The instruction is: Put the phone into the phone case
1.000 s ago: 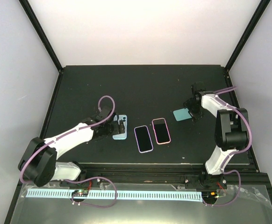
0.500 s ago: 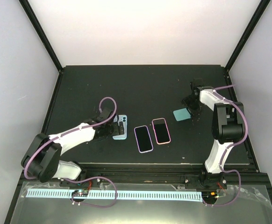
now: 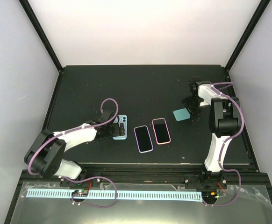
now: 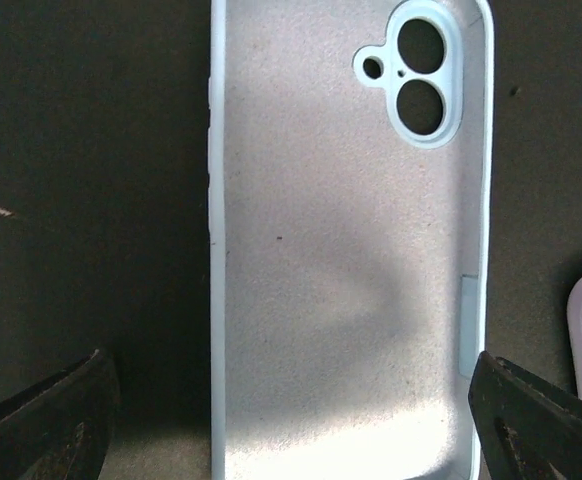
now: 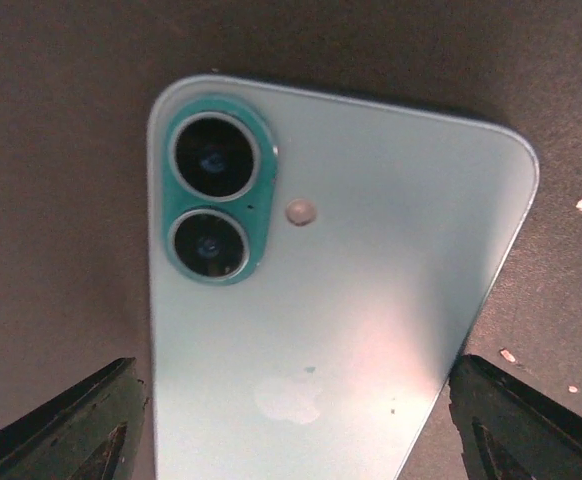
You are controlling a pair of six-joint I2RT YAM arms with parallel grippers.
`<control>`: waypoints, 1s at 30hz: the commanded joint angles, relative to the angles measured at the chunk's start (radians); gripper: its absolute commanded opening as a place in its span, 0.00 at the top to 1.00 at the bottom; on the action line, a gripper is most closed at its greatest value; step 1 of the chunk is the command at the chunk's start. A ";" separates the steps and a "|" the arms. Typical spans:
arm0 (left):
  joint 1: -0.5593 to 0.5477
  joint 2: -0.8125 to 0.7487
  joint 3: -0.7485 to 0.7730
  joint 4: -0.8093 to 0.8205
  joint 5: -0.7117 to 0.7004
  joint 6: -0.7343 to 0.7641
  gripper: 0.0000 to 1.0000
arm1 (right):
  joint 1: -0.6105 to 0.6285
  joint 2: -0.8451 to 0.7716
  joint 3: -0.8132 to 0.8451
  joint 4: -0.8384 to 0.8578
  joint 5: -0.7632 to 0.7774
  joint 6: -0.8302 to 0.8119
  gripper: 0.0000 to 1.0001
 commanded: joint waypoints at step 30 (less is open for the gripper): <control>0.004 -0.117 -0.065 0.075 0.178 -0.045 0.06 | -0.005 -0.004 -0.068 -0.010 0.031 -0.065 0.28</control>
